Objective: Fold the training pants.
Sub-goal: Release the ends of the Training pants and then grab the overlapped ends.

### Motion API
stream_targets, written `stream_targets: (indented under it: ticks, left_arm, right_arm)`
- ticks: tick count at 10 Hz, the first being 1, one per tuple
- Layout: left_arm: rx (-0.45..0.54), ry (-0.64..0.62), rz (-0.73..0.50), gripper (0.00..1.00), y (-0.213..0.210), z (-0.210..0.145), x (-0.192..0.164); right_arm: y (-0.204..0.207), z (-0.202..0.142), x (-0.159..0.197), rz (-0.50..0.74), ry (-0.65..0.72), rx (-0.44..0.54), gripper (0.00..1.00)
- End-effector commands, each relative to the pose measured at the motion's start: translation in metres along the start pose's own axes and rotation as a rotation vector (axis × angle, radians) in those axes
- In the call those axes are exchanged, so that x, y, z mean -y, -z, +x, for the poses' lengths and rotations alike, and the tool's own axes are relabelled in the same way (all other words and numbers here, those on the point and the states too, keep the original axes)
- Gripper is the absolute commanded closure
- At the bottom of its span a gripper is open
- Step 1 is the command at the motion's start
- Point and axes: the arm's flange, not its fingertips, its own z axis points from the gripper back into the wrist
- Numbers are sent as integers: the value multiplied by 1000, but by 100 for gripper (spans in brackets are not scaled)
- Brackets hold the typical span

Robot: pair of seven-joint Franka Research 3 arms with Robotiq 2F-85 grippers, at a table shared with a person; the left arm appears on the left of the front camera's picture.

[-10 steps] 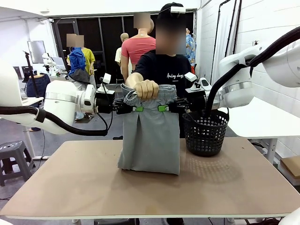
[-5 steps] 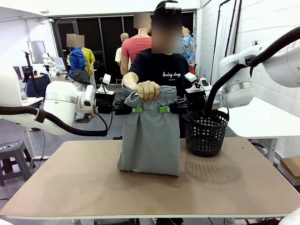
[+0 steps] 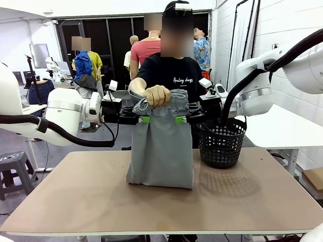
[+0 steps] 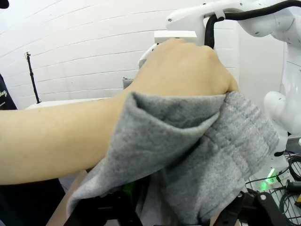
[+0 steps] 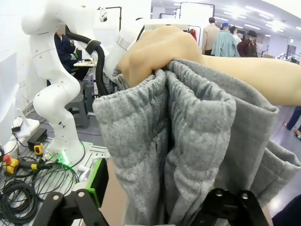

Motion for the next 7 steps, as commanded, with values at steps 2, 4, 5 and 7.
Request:
stream_targets:
  ticks: [2,4,5,7]
  left_arm:
    - [35,-3,33,0,-8,-4,6]
    - [40,-10,35,0,-8,-5,7]
    - [36,-7,48,0,-10,-7,11]
    - [44,-1,67,0,-19,-10,19]
  right_arm:
    - [1,-1,-2,-28,33,0,0]
    - [2,-2,-2,-33,36,-1,0]
    - [0,-3,-2,-60,35,-9,0]
    - [-9,-9,-8,-106,39,-9,0]
